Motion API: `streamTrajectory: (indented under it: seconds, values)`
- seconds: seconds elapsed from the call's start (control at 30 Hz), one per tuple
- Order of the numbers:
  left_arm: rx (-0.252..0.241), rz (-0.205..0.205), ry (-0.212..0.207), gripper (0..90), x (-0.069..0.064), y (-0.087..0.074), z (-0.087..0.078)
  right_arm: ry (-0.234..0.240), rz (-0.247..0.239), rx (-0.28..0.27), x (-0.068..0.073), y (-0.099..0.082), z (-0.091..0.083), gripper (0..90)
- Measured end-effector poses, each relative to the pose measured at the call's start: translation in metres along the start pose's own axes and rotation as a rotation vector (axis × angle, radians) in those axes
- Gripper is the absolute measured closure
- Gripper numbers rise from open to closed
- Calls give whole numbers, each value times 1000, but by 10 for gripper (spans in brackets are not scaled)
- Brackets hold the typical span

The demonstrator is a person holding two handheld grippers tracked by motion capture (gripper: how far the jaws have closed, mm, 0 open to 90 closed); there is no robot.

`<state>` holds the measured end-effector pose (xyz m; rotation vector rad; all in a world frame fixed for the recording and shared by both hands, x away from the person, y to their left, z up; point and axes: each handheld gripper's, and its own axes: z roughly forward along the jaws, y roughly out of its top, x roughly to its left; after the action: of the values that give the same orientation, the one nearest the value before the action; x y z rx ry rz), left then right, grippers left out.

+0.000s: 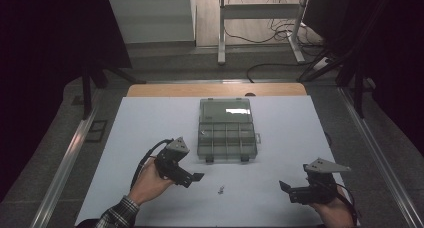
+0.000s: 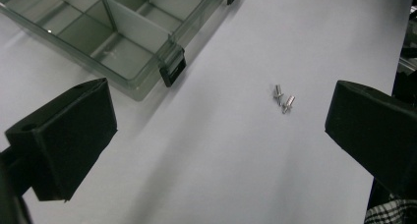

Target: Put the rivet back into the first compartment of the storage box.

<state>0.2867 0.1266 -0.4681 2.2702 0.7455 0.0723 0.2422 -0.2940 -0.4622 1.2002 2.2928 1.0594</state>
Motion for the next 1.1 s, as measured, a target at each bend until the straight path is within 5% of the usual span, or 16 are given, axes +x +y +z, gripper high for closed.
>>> streamTrajectory:
  seconds: [0.43,0.73,1.1]
  values:
    - [75,-28,-43,0,-12,1,17,-3,-3,3,0,0,0,0]
    - [147,55,-75,49,-27,5,34,-2,-5,8,0,0,1,0]
    - [179,108,-124,226,-35,8,49,-2,-8,13,0,0,1,0]
